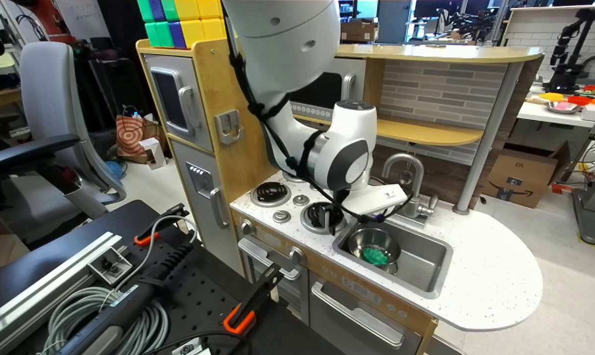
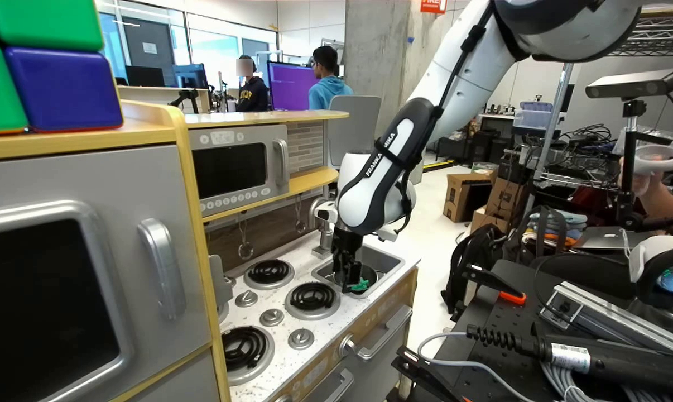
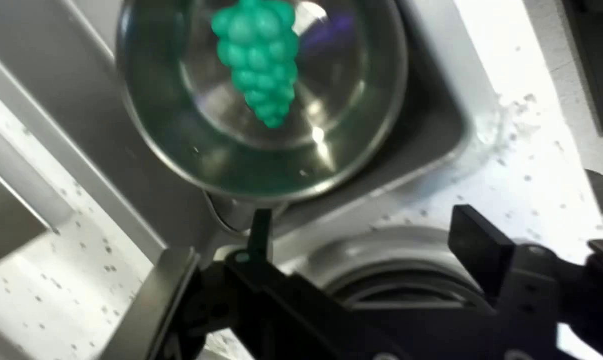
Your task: Put the grape toy inside the pot in the sink
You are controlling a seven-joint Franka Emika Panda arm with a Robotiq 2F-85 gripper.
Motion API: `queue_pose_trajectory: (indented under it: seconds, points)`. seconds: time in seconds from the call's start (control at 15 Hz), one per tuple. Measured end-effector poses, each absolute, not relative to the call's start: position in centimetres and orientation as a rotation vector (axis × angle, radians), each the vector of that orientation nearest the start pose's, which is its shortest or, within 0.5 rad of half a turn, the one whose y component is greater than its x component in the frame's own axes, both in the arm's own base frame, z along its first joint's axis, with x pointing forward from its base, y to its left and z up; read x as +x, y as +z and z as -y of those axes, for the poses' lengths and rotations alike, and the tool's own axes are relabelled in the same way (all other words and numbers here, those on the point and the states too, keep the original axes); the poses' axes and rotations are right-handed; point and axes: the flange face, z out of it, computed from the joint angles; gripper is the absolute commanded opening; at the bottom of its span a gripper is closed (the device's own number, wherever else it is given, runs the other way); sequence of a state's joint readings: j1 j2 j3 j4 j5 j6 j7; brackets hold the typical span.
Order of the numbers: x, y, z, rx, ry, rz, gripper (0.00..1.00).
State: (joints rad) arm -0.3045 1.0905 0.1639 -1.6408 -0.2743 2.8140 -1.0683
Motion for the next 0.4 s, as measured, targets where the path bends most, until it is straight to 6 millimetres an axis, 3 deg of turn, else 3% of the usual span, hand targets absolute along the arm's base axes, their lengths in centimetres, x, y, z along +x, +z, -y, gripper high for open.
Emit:
queue_pose_trajectory:
  seconds: [0.4]
  points:
    - [61.1, 7.2, 0.9, -2.450, -0.428, 1.961, 1.00]
